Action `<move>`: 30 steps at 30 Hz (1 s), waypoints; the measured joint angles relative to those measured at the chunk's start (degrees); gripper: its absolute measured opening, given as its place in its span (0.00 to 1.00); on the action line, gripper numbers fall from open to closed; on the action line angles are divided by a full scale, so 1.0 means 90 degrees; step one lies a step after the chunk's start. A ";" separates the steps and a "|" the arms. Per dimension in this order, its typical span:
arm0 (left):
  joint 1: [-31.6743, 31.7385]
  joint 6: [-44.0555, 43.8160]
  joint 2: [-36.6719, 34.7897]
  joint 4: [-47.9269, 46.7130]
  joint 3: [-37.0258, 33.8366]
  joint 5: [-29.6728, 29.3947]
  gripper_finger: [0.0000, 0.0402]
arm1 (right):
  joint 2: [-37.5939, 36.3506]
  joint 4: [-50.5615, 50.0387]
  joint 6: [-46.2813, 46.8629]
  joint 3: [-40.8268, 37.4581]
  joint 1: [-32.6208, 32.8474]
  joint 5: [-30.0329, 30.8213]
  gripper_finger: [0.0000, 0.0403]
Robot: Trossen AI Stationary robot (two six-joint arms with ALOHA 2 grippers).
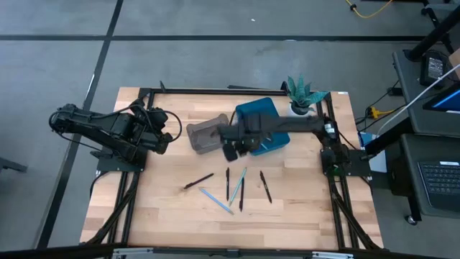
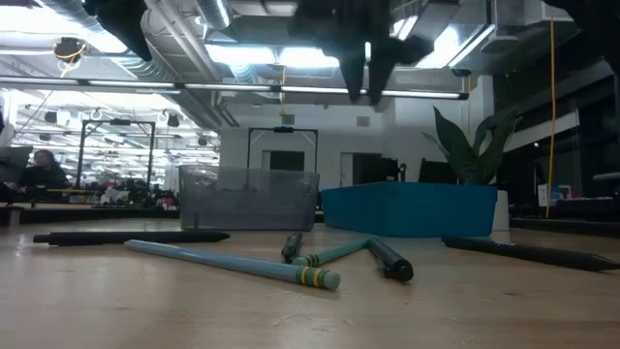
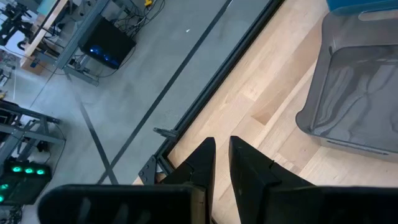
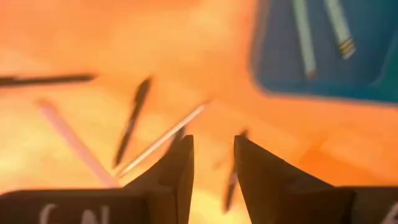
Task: Sort pens & pencils
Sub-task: Put the light blue colored pencil into the blue bin
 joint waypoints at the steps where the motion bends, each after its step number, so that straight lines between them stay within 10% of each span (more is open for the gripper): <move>1: 0.0000 0.0000 0.0000 0.0000 0.0000 0.0000 0.10 | 0.0000 0.0032 0.0241 0.0109 0.0203 0.0000 0.29; 14: 0.0000 -0.0009 0.0001 0.0031 0.0000 0.0022 0.10 | 0.0185 0.0689 0.3040 0.0274 0.2098 0.0058 0.29; 30: 0.0000 -0.0007 -0.0002 0.0170 -0.0002 0.0228 0.10 | 0.1341 0.2030 0.4535 0.0269 0.2118 0.0069 0.29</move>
